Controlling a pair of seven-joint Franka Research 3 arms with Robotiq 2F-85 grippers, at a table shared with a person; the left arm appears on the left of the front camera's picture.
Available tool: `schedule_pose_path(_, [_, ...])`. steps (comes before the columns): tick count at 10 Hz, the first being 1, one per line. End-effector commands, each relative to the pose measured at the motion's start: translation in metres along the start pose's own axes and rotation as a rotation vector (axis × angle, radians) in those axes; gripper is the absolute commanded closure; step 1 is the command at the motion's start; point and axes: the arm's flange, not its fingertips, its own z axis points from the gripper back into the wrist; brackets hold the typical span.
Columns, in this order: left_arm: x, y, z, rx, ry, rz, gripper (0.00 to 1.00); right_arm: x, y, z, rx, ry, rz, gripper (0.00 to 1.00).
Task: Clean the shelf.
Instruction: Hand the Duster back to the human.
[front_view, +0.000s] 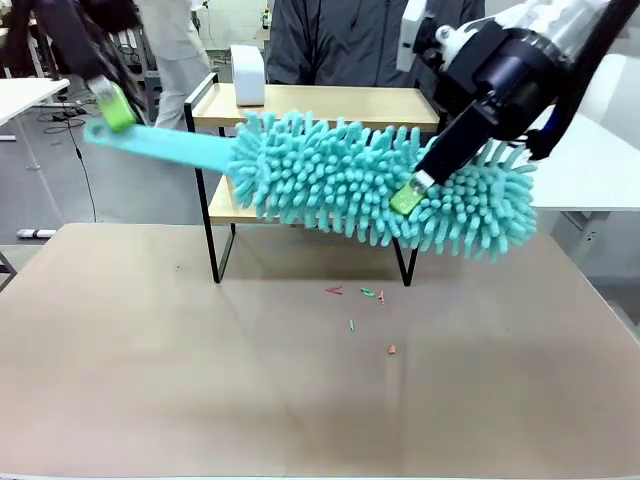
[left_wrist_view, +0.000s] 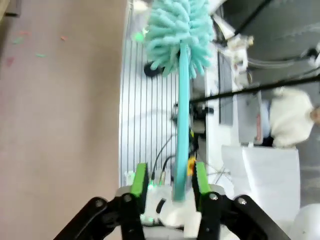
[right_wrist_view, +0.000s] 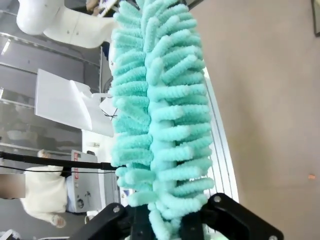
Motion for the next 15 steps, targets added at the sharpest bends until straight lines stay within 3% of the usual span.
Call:
schedule_pose_path(1, [-0.075,-0.004,0.033,0.075,-0.395,0.053,0.00,-0.028,0.002,0.030,-0.015,-0.094,-0.015,1.00])
schedule_pose_path(2, [-0.131,-0.004,0.062,0.118,-0.787,0.074,0.00,-0.041,0.007,0.053,-0.031,-0.158,-0.023,1.00])
schedule_pose_path(3, [-0.169,0.006,0.075,0.179,-1.108,0.063,0.00,-0.057,0.017,0.080,-0.049,-0.251,-0.013,1.00])
schedule_pose_path(4, [-0.197,0.026,0.079,0.157,-1.324,0.019,0.00,-0.075,0.029,0.110,-0.097,-0.385,-0.042,1.00])
schedule_pose_path(5, [-0.218,0.056,0.077,0.182,-1.449,0.057,0.00,-0.101,0.040,0.138,-0.152,-0.557,-0.122,1.00])
schedule_pose_path(6, [-0.223,0.083,0.073,0.119,-1.487,0.064,0.00,-0.127,0.045,0.157,-0.203,-0.714,-0.227,1.00])
schedule_pose_path(7, [-0.221,0.105,0.069,0.135,-1.495,0.133,0.00,-0.155,0.045,0.170,-0.272,-0.863,-0.374,1.00])
schedule_pose_path(8, [-0.214,0.121,0.066,0.064,-1.478,0.149,0.00,-0.180,0.036,0.175,-0.263,-0.964,-0.518,1.00])
schedule_pose_path(9, [-0.197,0.141,0.066,-0.147,-1.292,0.214,0.00,-0.207,0.010,0.173,-0.275,-0.983,-0.753,1.00])
schedule_pose_path(10, [-0.249,0.118,0.074,0.035,-1.360,0.280,0.00,-0.218,-0.019,0.166,-0.244,-0.912,-0.848,1.00])
schedule_pose_path(11, [-0.249,0.118,0.074,0.035,-1.360,0.280,0.00,-0.226,-0.052,0.158,-0.232,-0.865,-0.950,1.00])
schedule_pose_path(13, [-0.249,0.118,0.074,0.035,-1.360,0.280,0.00,-0.241,-0.108,0.143,-0.171,-0.867,-1.072,1.00])
schedule_pose_path(14, [-0.249,0.118,0.074,0.035,-1.360,0.280,0.00,-0.245,-0.123,0.137,-0.197,-0.904,-1.090,1.00])
schedule_pose_path(15, [-0.249,0.118,0.074,0.035,-1.360,0.280,0.00,-0.256,-0.096,0.136,-0.240,-0.827,-1.027,1.00])
